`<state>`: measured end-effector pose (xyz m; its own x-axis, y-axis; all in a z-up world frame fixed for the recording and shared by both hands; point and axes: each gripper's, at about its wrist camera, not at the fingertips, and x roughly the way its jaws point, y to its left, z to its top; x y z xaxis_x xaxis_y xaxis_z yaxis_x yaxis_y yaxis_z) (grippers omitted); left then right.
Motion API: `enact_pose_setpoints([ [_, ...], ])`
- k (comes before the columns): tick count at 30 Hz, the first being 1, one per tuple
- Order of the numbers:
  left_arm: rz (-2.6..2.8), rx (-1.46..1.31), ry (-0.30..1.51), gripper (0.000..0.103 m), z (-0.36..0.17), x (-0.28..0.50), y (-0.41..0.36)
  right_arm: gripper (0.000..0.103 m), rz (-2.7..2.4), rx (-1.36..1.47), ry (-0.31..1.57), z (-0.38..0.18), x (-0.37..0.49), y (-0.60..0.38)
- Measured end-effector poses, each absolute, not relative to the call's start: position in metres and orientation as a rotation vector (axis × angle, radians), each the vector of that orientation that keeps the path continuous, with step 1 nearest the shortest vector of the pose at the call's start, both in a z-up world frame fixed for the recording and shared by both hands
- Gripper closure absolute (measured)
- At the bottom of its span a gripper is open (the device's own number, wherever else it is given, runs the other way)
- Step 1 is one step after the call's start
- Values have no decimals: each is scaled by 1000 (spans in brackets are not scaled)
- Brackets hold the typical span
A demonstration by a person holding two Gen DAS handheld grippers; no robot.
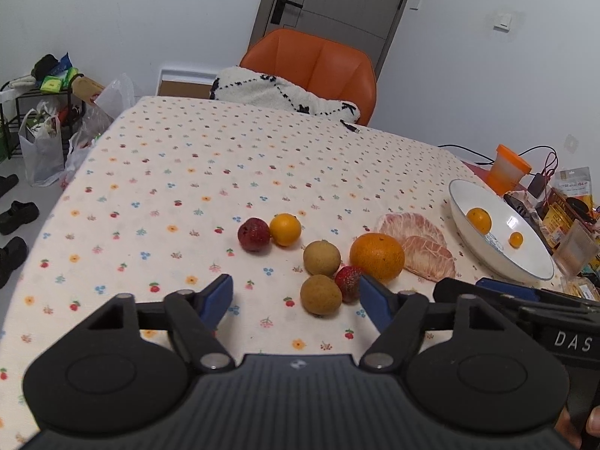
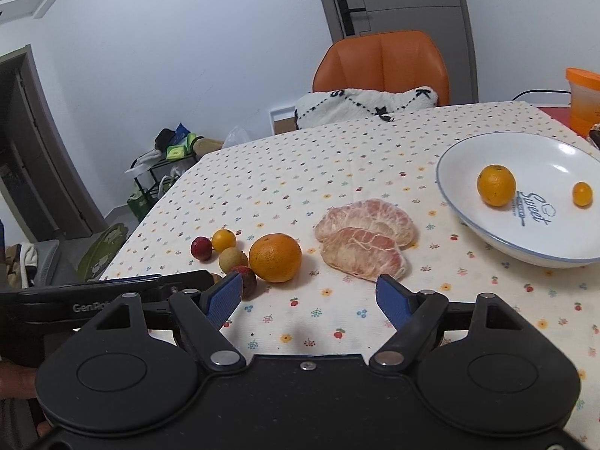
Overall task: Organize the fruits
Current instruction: 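Move both tools back toward the remaining fruits, then grasp a pomelo segment with the right gripper while the left gripper grasps a kiwi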
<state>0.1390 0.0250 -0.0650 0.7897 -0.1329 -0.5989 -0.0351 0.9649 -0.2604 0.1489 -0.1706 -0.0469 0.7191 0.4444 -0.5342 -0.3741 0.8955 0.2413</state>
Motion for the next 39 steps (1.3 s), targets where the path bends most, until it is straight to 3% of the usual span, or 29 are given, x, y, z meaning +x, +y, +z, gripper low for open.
enact_pose_setpoints([
  [9,-103,-279,674,66,-74,152,21,27,417,121,629,-53,166,-178],
  [10,-106,-279,677,76,-74,153,21,27,411,122,633,-54,168,-179],
  [11,-112,-282,683,79,-74,155,21,27,404,123,636,-56,172,-180],
  [32,-73,-305,682,79,-70,157,40,32,407,118,661,-68,204,-178],
  [35,-69,-304,679,79,-69,156,39,43,410,97,667,-67,198,-177],
  [37,-70,-310,682,79,-70,156,39,58,413,104,680,-65,195,-180],
  [39,-71,-310,679,79,-69,154,39,67,424,106,693,-63,192,-182],
])
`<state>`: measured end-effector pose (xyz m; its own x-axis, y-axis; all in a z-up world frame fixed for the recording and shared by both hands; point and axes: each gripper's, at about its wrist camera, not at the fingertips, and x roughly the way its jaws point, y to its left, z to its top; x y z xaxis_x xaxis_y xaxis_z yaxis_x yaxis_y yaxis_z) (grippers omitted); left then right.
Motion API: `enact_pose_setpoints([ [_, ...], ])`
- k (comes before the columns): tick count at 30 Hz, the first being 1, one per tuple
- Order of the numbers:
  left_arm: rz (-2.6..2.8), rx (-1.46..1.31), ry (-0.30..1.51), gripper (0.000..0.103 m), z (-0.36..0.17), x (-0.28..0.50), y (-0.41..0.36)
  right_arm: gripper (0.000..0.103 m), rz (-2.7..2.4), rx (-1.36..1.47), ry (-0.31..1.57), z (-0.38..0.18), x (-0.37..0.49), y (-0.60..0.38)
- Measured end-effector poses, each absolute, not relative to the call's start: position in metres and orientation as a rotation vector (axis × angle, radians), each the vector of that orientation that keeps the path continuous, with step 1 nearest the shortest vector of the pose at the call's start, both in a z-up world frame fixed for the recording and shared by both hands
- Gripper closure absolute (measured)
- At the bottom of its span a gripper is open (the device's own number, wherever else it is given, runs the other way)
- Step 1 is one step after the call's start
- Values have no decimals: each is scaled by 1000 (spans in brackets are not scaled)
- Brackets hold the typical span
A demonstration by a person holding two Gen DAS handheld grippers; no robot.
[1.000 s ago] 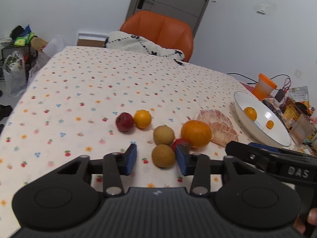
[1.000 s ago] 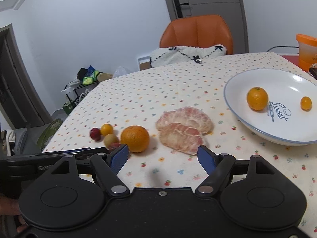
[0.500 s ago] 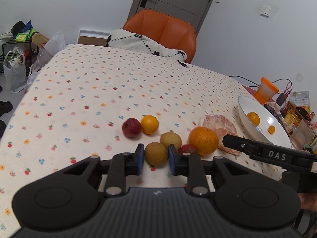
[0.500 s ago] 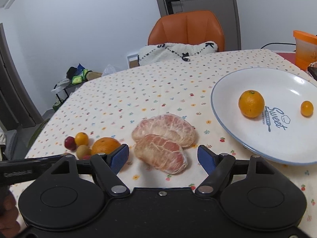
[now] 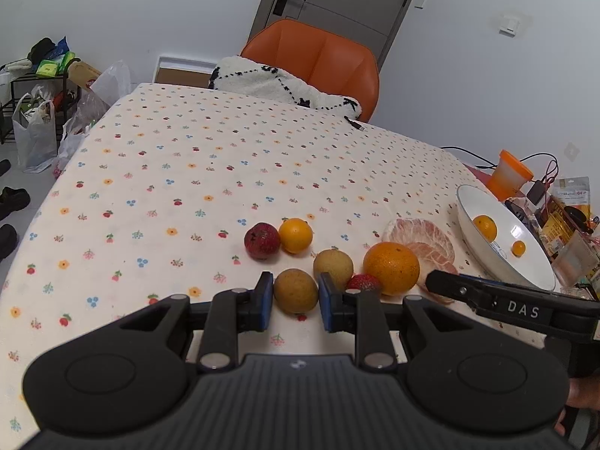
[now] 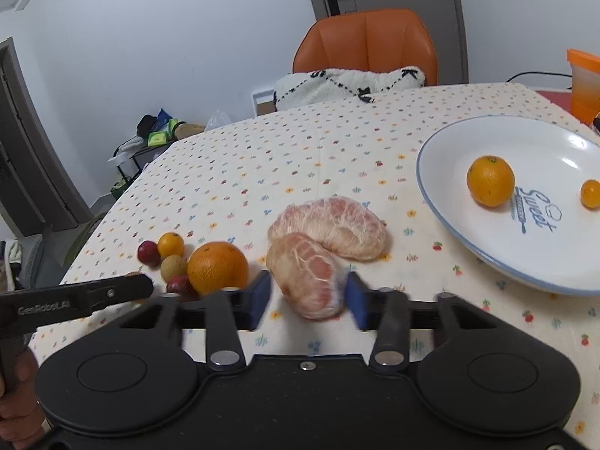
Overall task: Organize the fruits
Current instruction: 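Grasp a pomelo segment with the right gripper while the left gripper grasps a kiwi, then carry the pomelo segment and kiwi onto the white plate and release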
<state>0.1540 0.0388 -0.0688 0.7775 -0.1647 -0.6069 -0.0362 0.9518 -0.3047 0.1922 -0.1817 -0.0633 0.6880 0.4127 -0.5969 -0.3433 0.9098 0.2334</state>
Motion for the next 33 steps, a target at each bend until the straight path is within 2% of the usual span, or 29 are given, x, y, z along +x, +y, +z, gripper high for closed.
enact_pose_setpoints([
  [5,-66,-308,675,79,-67,153,39,68,421,59,676,-64,192,-177],
  [17,-46,-305,673,79,-63,150,44,61,415,-81,627,-69,196,-151],
  [22,-47,-302,662,79,-60,149,42,70,404,-86,625,-66,194,-154],
  [33,-49,-281,624,79,-44,144,32,71,407,20,585,-48,180,-177],
])
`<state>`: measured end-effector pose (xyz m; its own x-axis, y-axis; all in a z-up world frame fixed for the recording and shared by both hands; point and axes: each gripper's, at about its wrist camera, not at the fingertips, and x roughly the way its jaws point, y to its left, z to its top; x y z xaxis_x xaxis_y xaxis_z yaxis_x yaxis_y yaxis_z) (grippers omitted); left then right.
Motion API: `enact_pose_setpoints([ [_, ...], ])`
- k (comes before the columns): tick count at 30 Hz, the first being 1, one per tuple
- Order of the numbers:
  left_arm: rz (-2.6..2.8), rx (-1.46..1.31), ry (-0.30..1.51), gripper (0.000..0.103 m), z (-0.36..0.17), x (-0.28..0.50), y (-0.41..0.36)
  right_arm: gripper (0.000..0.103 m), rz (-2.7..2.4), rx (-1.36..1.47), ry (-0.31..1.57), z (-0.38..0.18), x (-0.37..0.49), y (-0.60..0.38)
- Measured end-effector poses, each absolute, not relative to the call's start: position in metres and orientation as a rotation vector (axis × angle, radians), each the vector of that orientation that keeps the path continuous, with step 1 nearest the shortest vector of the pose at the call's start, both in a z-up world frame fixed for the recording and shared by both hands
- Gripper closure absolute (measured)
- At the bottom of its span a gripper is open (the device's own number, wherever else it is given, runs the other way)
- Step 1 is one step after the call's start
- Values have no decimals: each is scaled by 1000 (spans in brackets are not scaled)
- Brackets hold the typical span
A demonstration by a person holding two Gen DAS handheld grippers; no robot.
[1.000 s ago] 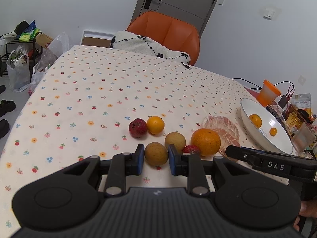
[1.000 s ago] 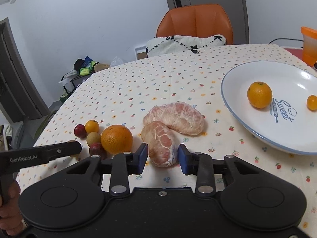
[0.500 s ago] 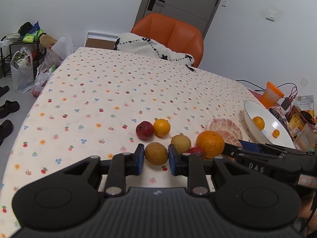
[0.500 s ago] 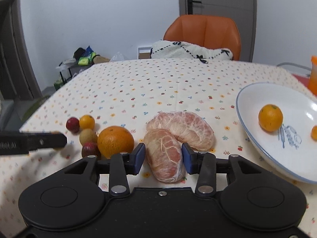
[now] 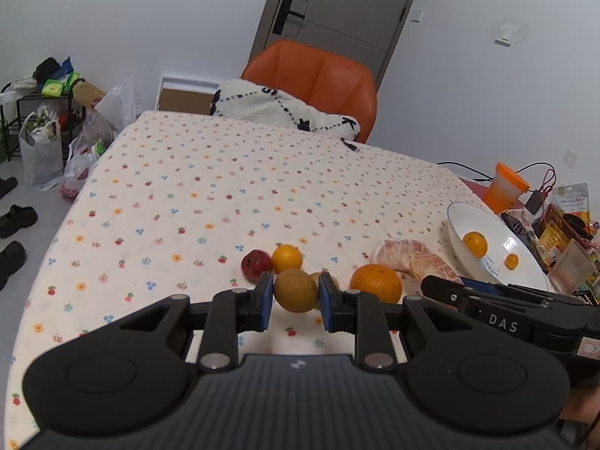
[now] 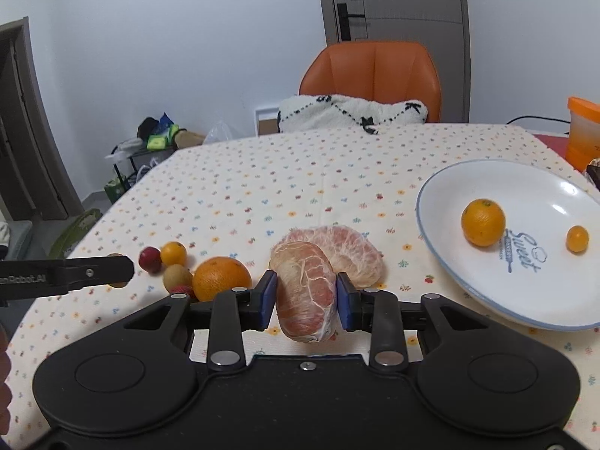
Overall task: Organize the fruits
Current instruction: 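Carry the pomelo segment and kiwi onto the white plate and release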
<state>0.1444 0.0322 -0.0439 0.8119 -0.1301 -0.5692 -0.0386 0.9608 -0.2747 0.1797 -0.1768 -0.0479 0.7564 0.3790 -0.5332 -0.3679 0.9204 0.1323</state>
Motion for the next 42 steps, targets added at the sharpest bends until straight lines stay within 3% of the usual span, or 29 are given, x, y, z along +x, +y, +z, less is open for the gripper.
enact_pose_setpoints([
  [17,-137,-222,573,79,-18,154,-16,71,356,82,492,-16,162,-224],
  [42,-250,-172,572,79,-12,193,-89,71,244,134,464,-12,163,-292],
])
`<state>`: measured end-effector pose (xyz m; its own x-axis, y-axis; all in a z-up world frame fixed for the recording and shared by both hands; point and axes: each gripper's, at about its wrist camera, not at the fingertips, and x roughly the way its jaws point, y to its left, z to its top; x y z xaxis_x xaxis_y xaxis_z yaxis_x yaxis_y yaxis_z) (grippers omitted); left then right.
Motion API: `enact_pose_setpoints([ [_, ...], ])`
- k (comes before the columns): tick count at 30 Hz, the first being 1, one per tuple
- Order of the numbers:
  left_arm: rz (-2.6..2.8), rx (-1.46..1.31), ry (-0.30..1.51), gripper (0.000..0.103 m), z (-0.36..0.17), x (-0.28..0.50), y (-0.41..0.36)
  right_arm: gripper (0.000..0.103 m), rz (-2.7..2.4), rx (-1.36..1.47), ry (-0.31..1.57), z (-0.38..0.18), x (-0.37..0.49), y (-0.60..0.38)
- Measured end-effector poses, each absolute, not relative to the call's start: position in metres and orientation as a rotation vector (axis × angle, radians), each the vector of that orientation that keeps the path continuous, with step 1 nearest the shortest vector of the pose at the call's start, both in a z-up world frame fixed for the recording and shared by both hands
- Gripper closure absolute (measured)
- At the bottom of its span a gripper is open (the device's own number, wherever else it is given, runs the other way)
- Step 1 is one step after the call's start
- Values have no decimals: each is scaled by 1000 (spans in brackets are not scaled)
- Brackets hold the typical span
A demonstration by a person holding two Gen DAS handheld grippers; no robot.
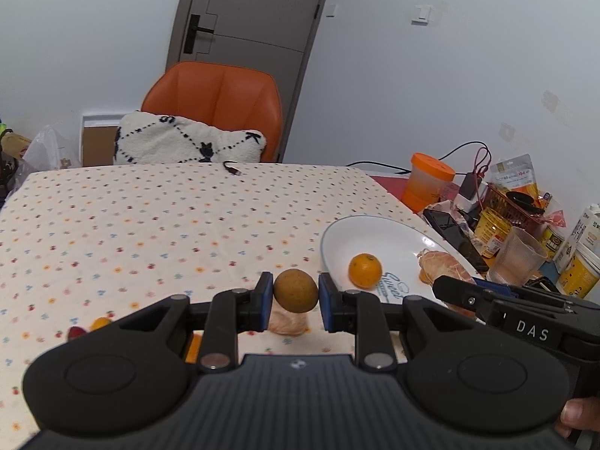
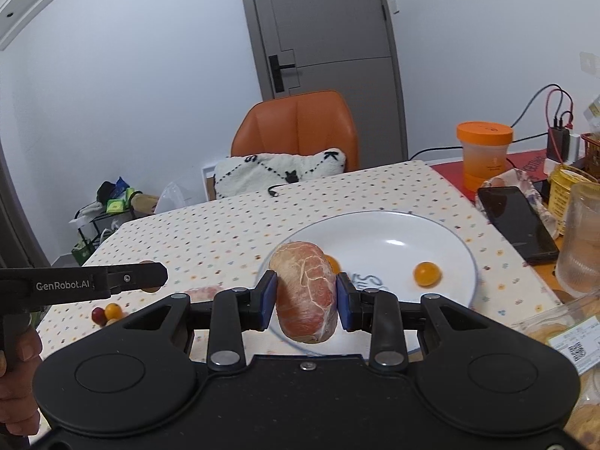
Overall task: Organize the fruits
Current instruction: 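Carry the pomelo segment and kiwi onto the white plate and release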
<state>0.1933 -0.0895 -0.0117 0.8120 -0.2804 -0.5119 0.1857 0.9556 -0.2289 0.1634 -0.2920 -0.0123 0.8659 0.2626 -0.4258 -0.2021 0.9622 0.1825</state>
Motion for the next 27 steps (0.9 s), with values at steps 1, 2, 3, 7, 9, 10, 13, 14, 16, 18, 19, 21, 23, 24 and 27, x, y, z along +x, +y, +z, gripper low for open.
enact_pose_setpoints([
  [1,-253,-168,574,79,-12,196,-93,71,241,139,465,-13,165,-295],
  [2,-253,-162,577,79,-13,198,-97,71,239,144,466,-14,165,-298],
  [3,-253,-155,581,79,-14,201,-100,71,239,148,464,-16,166,-301],
  [7,-252,-131,597,79,-18,211,-115,71,233,164,467,-21,173,-312],
  [9,-255,-125,601,79,-20,215,-122,71,228,175,470,-24,178,-319],
  [10,-257,-121,603,79,-21,218,-125,71,224,181,471,-25,180,-322],
  [13,-263,-112,610,79,-24,225,-135,71,214,197,477,-29,185,-332],
  [14,-266,-110,612,79,-24,227,-139,71,211,201,479,-31,188,-335],
  [16,-274,-104,617,79,-26,232,-147,71,203,207,481,-33,191,-340],
  [18,-291,-108,627,79,-27,237,-154,71,195,207,482,-36,192,-344],
  [19,-298,-106,629,79,-28,238,-157,71,191,207,484,-37,193,-346],
  [21,-308,-97,633,79,-31,241,-164,71,187,211,487,-39,194,-349],
  [23,-317,-94,639,79,-33,243,-169,71,187,220,491,-40,195,-351],
  [24,-318,-91,642,79,-34,244,-172,71,191,221,492,-40,196,-352],
  [27,-320,-88,654,78,-37,247,-176,71,194,221,497,-42,198,-351],
])
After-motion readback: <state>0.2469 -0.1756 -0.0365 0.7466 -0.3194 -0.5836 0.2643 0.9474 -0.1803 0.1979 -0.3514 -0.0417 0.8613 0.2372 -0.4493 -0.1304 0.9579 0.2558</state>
